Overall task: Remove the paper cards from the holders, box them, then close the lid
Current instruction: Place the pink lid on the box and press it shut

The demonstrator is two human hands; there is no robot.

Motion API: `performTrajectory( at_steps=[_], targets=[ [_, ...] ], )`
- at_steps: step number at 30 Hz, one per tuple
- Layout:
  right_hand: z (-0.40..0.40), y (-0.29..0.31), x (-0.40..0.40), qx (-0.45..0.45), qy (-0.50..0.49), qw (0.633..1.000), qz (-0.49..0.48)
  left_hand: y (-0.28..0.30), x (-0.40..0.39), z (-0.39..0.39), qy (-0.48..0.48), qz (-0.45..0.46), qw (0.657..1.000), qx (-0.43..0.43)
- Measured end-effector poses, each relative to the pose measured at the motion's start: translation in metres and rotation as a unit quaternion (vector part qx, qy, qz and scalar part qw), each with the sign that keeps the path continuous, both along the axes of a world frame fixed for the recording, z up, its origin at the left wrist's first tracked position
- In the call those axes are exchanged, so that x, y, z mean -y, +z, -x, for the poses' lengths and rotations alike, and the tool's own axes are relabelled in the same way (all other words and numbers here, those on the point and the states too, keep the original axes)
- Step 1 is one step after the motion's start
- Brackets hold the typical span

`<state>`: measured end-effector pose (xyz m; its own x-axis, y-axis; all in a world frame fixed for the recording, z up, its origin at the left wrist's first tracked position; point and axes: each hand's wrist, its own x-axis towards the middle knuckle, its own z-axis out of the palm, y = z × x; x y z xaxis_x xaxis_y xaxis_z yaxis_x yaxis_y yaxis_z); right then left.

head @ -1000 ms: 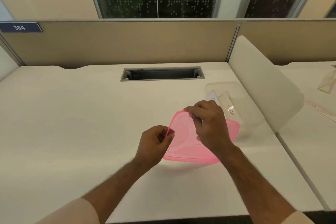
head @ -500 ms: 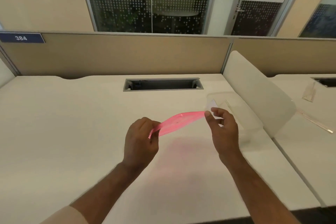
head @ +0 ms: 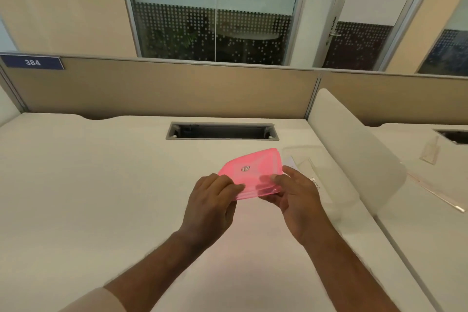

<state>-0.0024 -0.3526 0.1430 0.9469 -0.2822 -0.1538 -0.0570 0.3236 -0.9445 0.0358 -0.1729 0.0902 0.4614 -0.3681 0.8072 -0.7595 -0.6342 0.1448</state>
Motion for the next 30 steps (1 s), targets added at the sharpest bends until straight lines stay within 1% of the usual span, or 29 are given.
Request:
performTrajectory(
  at_steps=[2,3,5,7,9,11,13,16,19,20,21,24,25,27,28,30],
  targets=[
    [-0.001,-0.002,0.014,0.008,0.013,1.000,0.011,0.002,0.008,0.001,-0.010,0.000,0.999,-0.047],
    [-0.001,-0.003,0.023,0.021,0.026,0.999,0.017,0.003,0.012,0.003,-0.020,0.015,0.996,-0.088],
    [-0.003,-0.006,0.043,0.034,0.048,0.998,0.020,0.005,0.017,0.007,-0.043,0.079,0.978,-0.187],
    [-0.006,-0.010,0.063,0.037,0.061,0.997,-0.001,0.004,0.021,0.008,-0.038,0.155,0.956,-0.247],
    [-0.010,-0.013,0.081,0.042,0.080,0.996,-0.016,0.004,0.027,0.005,0.028,0.218,0.933,-0.285],
    [-0.013,-0.015,0.097,0.045,0.098,0.994,-0.008,0.004,0.036,-0.003,0.106,0.260,0.898,-0.338],
    [-0.014,-0.016,0.112,0.054,0.120,0.991,-0.008,0.002,0.045,-0.010,0.135,0.277,0.872,-0.380],
    [-0.018,-0.019,0.130,0.055,0.139,0.989,-0.021,0.002,0.053,-0.022,0.136,0.295,0.852,-0.411],
    [-0.022,-0.024,0.145,0.044,0.152,0.987,-0.011,0.007,0.065,-0.036,0.114,0.336,0.805,-0.475],
    [-0.023,-0.026,0.150,0.038,0.159,0.987,-0.008,0.008,0.070,-0.040,0.108,0.345,0.796,-0.485],
    [-0.024,-0.027,0.156,0.031,0.166,0.986,-0.007,0.010,0.075,-0.045,0.111,0.352,0.795,-0.482],
    [-0.026,-0.028,0.177,0.016,0.188,0.982,-0.007,0.013,0.085,-0.061,0.155,0.373,0.803,-0.438],
    [-0.027,-0.028,0.184,0.012,0.192,0.981,-0.013,0.014,0.088,-0.067,0.164,0.383,0.797,-0.438],
    [-0.030,-0.030,0.196,0.003,0.192,0.981,-0.026,0.015,0.098,-0.073,0.162,0.408,0.767,-0.467],
    [-0.031,-0.032,0.201,-0.001,0.184,0.982,-0.031,0.013,0.105,-0.073,0.156,0.421,0.753,-0.481],
    [-0.032,-0.037,0.208,-0.003,0.155,0.987,-0.050,0.006,0.125,-0.071,0.146,0.443,0.736,-0.491]
  ],
)
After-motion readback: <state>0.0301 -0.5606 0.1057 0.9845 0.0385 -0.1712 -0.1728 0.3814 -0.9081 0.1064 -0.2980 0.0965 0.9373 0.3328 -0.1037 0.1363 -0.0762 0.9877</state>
